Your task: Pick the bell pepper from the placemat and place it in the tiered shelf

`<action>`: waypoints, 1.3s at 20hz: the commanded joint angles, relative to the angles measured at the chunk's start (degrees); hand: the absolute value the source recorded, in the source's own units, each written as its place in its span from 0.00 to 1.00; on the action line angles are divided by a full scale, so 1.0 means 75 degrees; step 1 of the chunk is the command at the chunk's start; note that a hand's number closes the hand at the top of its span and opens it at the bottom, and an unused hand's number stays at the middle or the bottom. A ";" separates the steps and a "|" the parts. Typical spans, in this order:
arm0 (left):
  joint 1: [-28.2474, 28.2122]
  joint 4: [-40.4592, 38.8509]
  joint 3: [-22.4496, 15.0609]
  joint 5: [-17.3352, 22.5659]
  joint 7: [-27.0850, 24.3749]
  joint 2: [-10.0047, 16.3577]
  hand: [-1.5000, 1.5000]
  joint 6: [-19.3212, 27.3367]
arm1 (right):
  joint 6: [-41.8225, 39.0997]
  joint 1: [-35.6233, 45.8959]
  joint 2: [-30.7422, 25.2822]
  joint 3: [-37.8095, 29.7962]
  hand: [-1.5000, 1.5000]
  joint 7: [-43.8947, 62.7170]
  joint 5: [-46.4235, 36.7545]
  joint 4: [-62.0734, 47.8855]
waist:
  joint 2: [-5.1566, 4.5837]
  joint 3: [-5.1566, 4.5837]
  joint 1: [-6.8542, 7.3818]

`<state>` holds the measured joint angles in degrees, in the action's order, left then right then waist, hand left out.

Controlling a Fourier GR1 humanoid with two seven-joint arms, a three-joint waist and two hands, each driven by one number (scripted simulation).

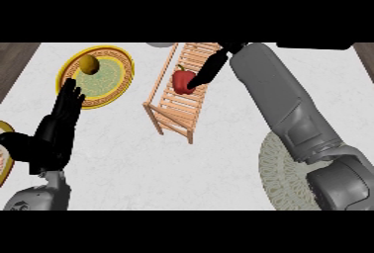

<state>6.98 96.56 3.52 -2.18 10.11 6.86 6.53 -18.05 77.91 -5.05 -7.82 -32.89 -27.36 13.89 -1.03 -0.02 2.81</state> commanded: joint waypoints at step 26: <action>0.0206 0.0010 -0.0219 0.0003 -0.0034 -0.0107 0.50 -0.0161 | -0.2797 0.0001 -0.4013 -0.1790 0.00 0.0884 0.1434 -0.0941 | -0.0240 0.0030 0.0381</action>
<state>8.73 96.00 2.51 -2.15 9.31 6.41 5.45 -34.04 80.02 -31.32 -21.12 -24.59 -16.64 7.11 -2.79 0.13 5.51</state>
